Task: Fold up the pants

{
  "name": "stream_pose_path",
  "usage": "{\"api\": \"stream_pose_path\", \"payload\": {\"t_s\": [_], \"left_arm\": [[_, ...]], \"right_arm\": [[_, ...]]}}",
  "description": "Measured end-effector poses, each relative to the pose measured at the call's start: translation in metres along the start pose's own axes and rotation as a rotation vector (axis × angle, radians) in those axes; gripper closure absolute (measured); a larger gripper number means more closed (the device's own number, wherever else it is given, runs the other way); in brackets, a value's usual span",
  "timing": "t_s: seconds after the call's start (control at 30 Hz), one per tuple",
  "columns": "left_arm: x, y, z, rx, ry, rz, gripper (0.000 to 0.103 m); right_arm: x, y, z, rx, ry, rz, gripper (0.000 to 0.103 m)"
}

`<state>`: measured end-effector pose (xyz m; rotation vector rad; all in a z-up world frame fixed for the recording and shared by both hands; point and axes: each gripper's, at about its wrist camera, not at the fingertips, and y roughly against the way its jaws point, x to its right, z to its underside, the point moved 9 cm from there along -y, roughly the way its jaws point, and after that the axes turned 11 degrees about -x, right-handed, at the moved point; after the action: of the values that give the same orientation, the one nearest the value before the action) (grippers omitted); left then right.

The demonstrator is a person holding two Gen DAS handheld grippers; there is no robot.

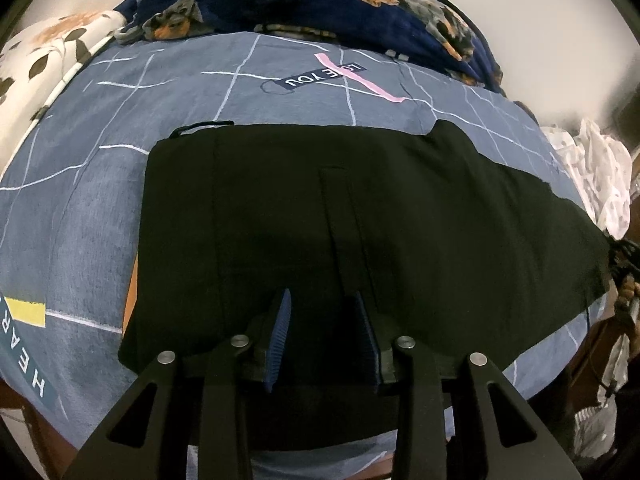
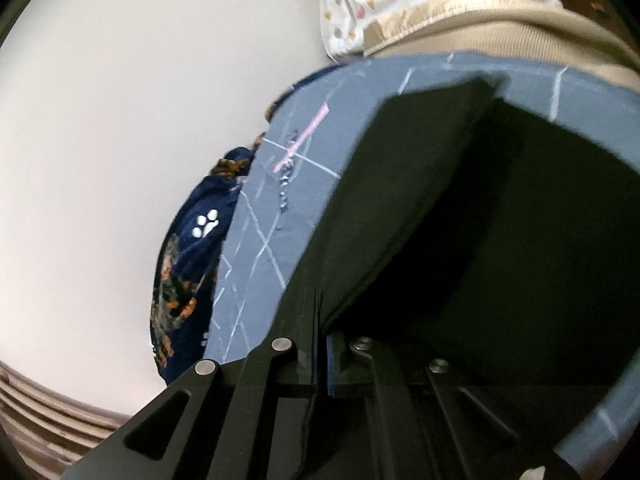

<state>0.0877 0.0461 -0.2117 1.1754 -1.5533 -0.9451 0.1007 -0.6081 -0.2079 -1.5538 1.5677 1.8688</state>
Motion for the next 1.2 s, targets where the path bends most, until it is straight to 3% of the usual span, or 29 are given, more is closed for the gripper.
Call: {"api": "stream_pose_path", "payload": {"t_s": [0.17, 0.37, 0.7, 0.87, 0.93, 1.03, 1.1, 1.13, 1.2], "left_arm": [[0.001, -0.001, 0.0, 0.0, -0.024, -0.001, 0.068], [0.002, -0.001, 0.0, -0.005, -0.056, -0.003, 0.067], [0.004, -0.001, 0.002, 0.006, -0.113, 0.006, 0.067], [0.002, 0.005, 0.002, 0.017, -0.107, 0.013, 0.065], [-0.002, 0.014, 0.003, 0.033, -0.084, 0.02, 0.064], [-0.01, 0.041, 0.001, 0.094, -0.029, 0.093, 0.064], [-0.022, 0.059, 0.0, 0.12, 0.007, 0.096, 0.055], [-0.033, 0.069, 0.001, 0.129, 0.035, 0.096, 0.054], [-0.054, 0.081, 0.008, 0.121, 0.075, 0.098, 0.054]], "right_arm": [[0.007, 0.037, 0.029, 0.019, -0.014, 0.001, 0.099], [0.052, 0.043, 0.054, -0.004, -0.112, 0.031, 0.099], [0.066, 0.039, 0.054, -0.007, -0.141, -0.003, 0.099], [0.06, 0.036, 0.057, -0.03, -0.156, -0.053, 0.09], [0.049, 0.034, 0.062, -0.045, -0.126, -0.062, 0.078], [0.029, 0.024, 0.075, -0.084, -0.071, -0.066, 0.073], [0.023, 0.015, 0.08, -0.098, -0.049, -0.055, 0.079], [0.022, 0.011, 0.083, -0.101, -0.033, -0.028, 0.096], [0.026, 0.006, 0.087, -0.107, -0.03, 0.01, 0.097]]}}
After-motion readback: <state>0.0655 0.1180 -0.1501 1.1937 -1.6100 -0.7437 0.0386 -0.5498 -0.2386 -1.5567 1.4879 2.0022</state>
